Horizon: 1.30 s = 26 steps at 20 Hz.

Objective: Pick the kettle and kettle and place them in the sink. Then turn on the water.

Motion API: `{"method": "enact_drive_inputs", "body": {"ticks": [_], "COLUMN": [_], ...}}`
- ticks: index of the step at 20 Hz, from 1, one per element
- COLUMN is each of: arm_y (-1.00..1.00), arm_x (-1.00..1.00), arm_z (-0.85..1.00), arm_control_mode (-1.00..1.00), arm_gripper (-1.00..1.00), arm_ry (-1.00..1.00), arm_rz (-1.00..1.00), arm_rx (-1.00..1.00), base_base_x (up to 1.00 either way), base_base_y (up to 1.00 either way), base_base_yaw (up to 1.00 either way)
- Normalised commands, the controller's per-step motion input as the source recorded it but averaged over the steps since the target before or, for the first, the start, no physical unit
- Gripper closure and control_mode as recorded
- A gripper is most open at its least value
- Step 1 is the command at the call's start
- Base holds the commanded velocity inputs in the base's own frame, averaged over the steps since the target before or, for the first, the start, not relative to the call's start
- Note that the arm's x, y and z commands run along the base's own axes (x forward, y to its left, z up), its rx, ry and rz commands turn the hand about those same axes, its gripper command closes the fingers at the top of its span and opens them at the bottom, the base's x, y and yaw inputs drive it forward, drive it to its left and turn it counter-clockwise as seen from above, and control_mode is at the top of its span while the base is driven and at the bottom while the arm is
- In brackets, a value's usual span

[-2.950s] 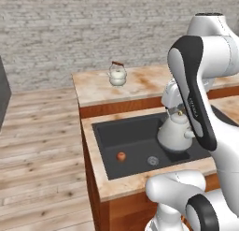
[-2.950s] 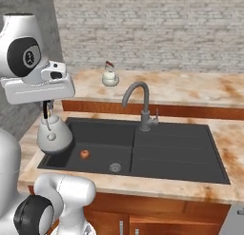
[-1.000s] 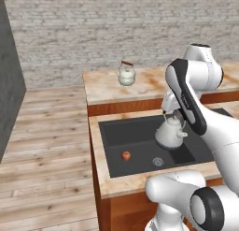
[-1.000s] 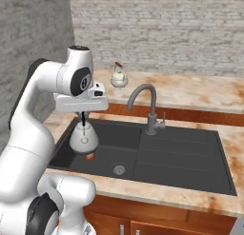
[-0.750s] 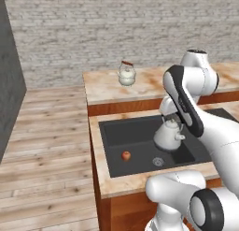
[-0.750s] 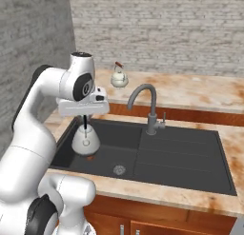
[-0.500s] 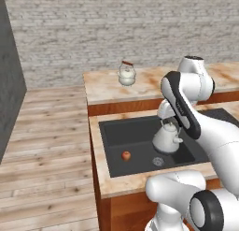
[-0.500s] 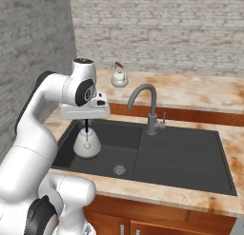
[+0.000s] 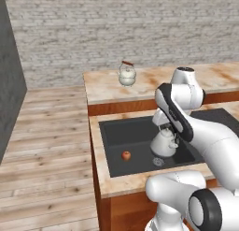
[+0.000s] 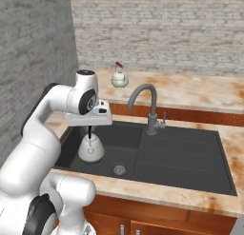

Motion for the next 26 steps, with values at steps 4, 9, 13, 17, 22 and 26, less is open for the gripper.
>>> {"method": "enact_drive_inputs", "body": {"ticks": [4, 9, 13, 17, 22, 26], "arm_y": [0.00, -0.05, -0.12, -0.10, -0.11, -0.15], "arm_x": [0.28, 0.29, 0.29, 0.34, 0.33, 0.27], "arm_z": [-0.33, -0.20, -0.25, -0.26, -0.25, -0.25], "arm_control_mode": [-1.00, -1.00, -1.00, -1.00, -1.00, -1.00], "arm_gripper": [1.00, 1.00, 1.00, 1.00, 1.00, 1.00], "arm_ry": [0.01, 0.04, 0.03, 0.02, 0.02, 0.01], "arm_rz": [-0.04, -0.01, 0.00, 0.00, 0.00, 0.00], "arm_rx": [-0.04, 0.00, 0.00, 0.00, 0.00, 0.00], "base_base_x": [0.00, 0.00, 0.00, 0.00, 0.00, 0.00], "base_base_y": [0.00, 0.00, 0.00, 0.00, 0.00, 0.00], "base_base_yaw": [0.00, 0.00, 0.00, 0.00, 0.00, 0.00]}}
